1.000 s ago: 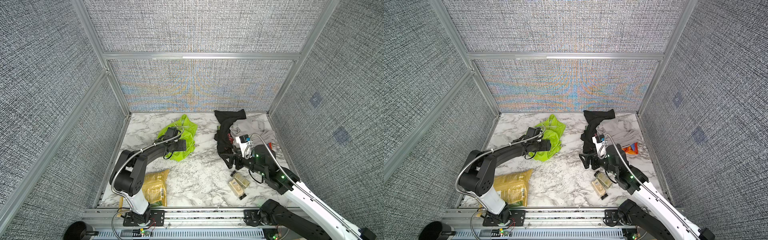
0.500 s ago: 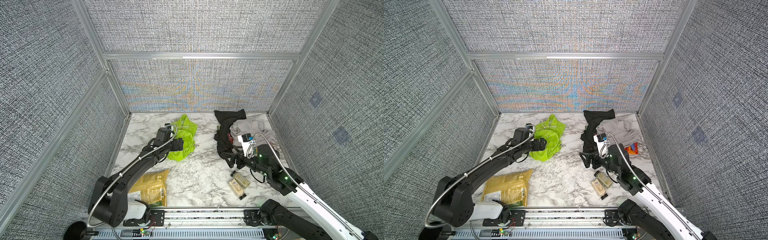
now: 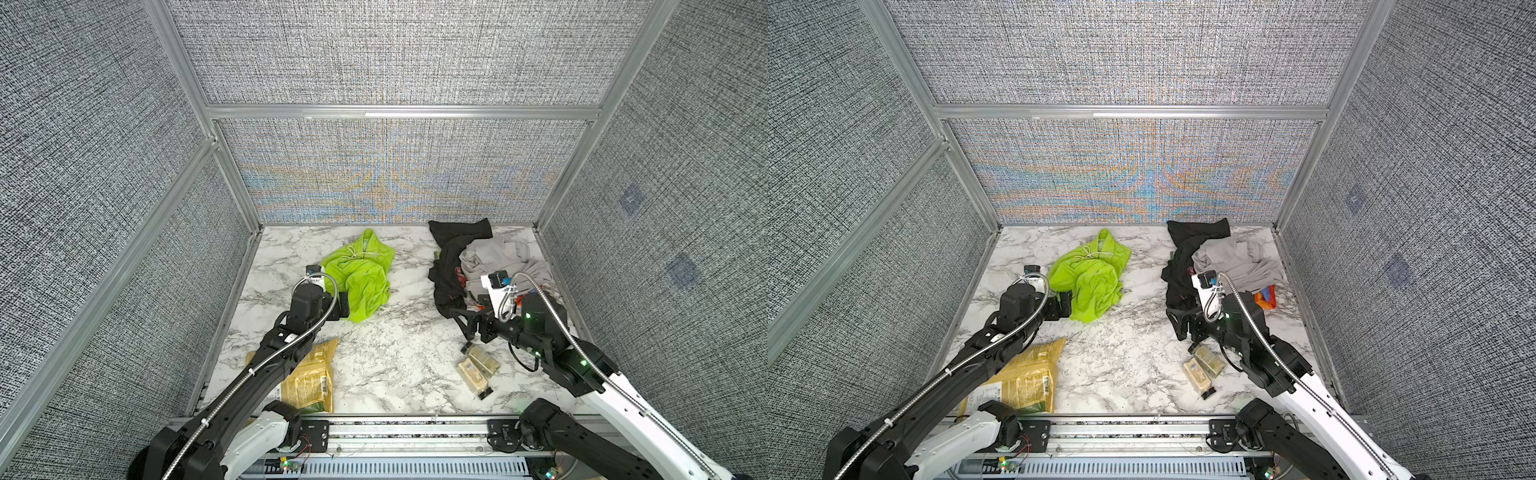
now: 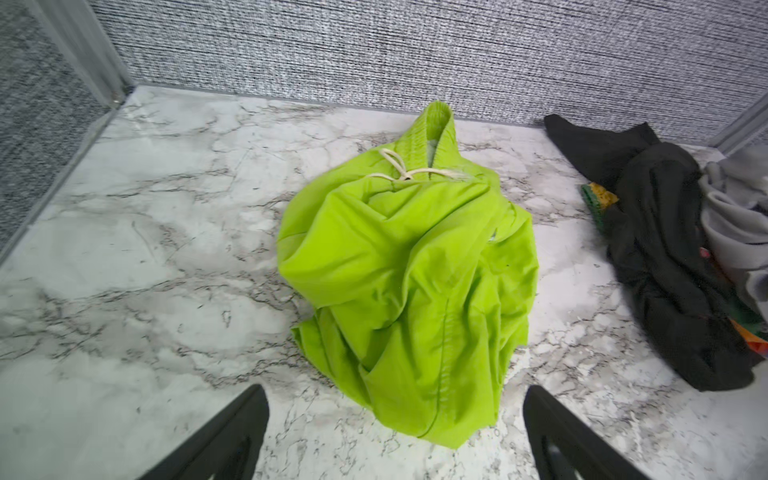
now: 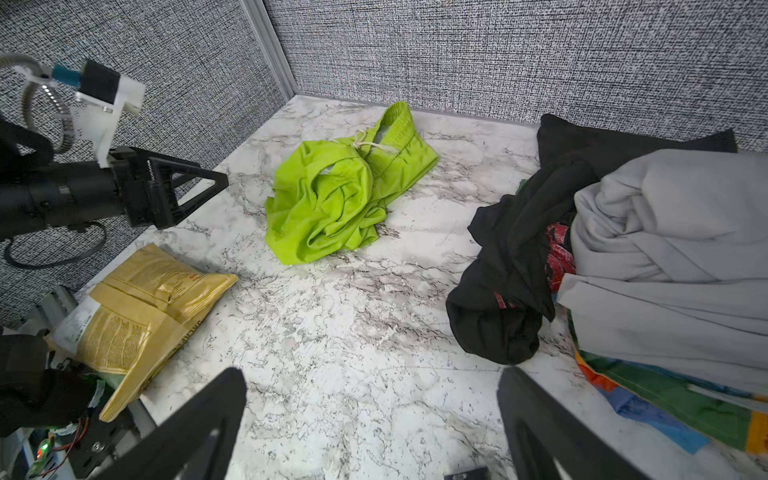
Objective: Pick out a specific cloth from the pile
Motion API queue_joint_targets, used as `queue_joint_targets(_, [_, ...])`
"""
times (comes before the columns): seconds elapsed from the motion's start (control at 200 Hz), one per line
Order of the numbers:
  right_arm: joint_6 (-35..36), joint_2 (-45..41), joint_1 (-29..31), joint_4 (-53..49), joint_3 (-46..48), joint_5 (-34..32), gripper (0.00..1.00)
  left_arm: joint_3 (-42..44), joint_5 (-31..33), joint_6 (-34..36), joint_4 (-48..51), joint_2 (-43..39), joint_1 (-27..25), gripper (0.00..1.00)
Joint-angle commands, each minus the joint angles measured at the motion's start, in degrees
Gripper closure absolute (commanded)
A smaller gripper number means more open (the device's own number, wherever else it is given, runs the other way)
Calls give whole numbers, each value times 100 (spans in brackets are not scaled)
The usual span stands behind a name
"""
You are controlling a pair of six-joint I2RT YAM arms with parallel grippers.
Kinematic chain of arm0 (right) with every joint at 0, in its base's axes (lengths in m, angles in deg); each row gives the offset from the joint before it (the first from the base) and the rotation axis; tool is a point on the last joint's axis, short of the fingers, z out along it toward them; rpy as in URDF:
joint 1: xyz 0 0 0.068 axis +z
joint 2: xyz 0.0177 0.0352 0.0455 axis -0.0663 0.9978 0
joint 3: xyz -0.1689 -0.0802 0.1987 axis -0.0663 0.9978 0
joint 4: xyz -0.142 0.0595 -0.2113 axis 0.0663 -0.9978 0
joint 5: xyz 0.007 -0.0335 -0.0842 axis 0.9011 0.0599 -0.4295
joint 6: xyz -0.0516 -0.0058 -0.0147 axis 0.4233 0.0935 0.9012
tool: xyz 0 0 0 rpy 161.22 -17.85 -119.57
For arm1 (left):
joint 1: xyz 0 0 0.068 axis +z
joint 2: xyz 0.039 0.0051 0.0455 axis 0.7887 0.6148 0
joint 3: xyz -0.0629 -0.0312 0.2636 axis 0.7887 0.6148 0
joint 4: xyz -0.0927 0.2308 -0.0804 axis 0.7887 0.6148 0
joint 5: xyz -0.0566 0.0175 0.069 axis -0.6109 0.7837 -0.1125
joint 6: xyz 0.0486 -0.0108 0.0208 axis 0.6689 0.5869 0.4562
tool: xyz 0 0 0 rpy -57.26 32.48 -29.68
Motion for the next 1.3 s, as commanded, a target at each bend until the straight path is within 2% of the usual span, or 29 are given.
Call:
queue_joint_targets(0.0, [-25,-47,2,11,33,-391,1,364,700,-53,-775,-122,9,1])
queue_joint_targets(0.07, [-113,-74,-1,60,79,-644,1,615,897,21,-1052,-163,2,1])
queue_joint_targets(0.245, [-100,-308,-4,60,159,-788,1,1117,1535,421,-1751,-270,49,1])
queue_joint_targets(0.46, [-153,-278,-6,93,268,-1082,1,1546,1589,614,-2518,-237,530,1])
queue_joint_targets(0.665, [-273,-311,-4,326,498,-1296,1,1687,1697,1191,-3347,96,791,1])
queue_joint_targets(0.776, [-359,-293,-5,404,571,-1560,1,1908,1625,1571,-4013,359,976,1])
queue_joint_targets(0.936, [-480,-247,-13,640,773,-1994,1,2195,1427,1560,-4840,841,1163,1])
queue_joint_targets(1.086, [-560,-167,-54,979,1006,-2115,1,2394,1313,1733,-5858,1433,1221,1])
queue_joint_targets(1.296, [-582,81,-182,1085,1148,-2535,1,2412,1058,1895,-6670,1850,1305,1])
